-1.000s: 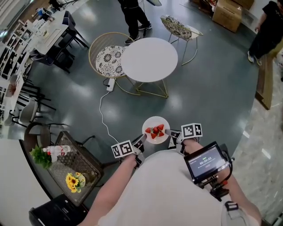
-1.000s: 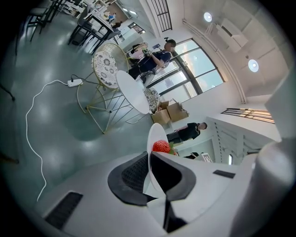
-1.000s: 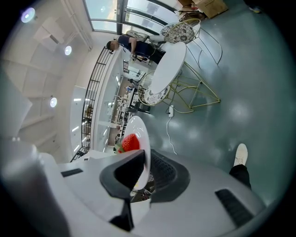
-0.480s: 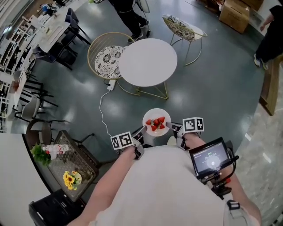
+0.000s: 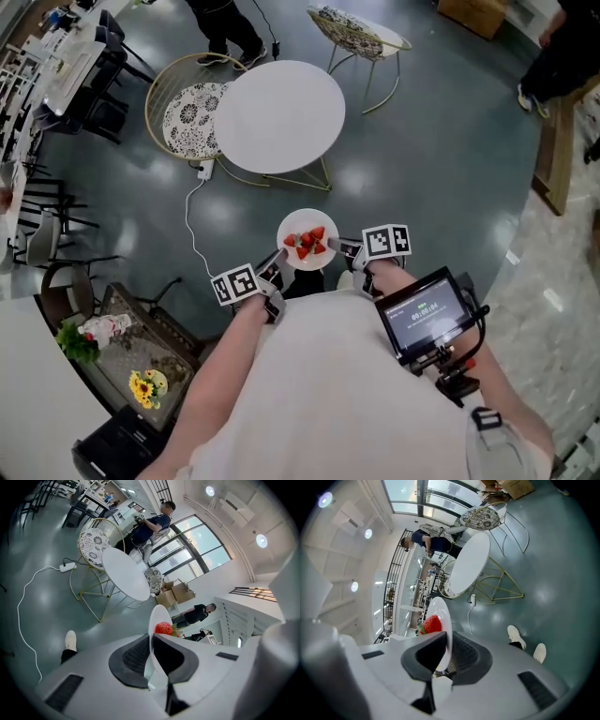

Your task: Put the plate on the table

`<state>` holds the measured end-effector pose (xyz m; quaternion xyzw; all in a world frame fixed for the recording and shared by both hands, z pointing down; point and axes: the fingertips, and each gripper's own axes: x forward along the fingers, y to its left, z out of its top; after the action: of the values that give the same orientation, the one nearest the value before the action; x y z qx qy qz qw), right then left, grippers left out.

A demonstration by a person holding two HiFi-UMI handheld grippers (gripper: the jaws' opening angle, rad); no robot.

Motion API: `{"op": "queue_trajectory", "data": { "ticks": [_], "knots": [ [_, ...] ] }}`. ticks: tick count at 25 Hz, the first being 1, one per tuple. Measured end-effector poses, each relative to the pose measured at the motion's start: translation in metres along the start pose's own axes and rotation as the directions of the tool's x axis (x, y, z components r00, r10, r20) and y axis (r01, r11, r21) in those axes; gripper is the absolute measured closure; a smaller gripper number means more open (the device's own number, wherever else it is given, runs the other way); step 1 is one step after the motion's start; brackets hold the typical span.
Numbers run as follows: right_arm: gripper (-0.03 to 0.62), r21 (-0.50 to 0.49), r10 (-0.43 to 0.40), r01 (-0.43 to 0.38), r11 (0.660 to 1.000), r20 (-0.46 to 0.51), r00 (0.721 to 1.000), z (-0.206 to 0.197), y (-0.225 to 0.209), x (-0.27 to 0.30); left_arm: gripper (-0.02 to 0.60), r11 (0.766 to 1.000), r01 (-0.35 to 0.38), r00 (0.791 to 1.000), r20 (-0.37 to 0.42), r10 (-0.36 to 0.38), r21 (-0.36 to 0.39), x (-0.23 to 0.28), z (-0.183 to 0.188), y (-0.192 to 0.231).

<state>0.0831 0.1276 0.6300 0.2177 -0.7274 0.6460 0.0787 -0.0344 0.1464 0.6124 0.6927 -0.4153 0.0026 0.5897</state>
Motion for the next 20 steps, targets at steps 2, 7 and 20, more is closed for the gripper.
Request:
{"op": "queue_trajectory", "data": {
  "ticks": [2, 7, 20],
  "knots": [
    [0.566, 0.018, -0.014, 0.014, 1.0, 0.002, 1.0, 0.005, -0.007, 0.0, 0.566, 1.0, 0.001, 1.0, -0.024, -0.002, -0.01, 0.01, 0.003, 0.004],
    [0.566, 0.08, -0.059, 0.056, 0.995, 0.039, 0.997, 0.022, -0.019, 0.005, 0.566, 1.0, 0.009, 0.994, -0.109, -0.01, -0.009, 0.033, 0.021, 0.011],
    [0.566, 0.005, -0.115, 0.115, 0.993, 0.087, 0.989, 0.13, 0.013, 0.08, 0.566, 0.997, 0.079, 0.99, -0.118, -0.077, 0.02, 0.055, 0.149, 0.036]
  ]
}}
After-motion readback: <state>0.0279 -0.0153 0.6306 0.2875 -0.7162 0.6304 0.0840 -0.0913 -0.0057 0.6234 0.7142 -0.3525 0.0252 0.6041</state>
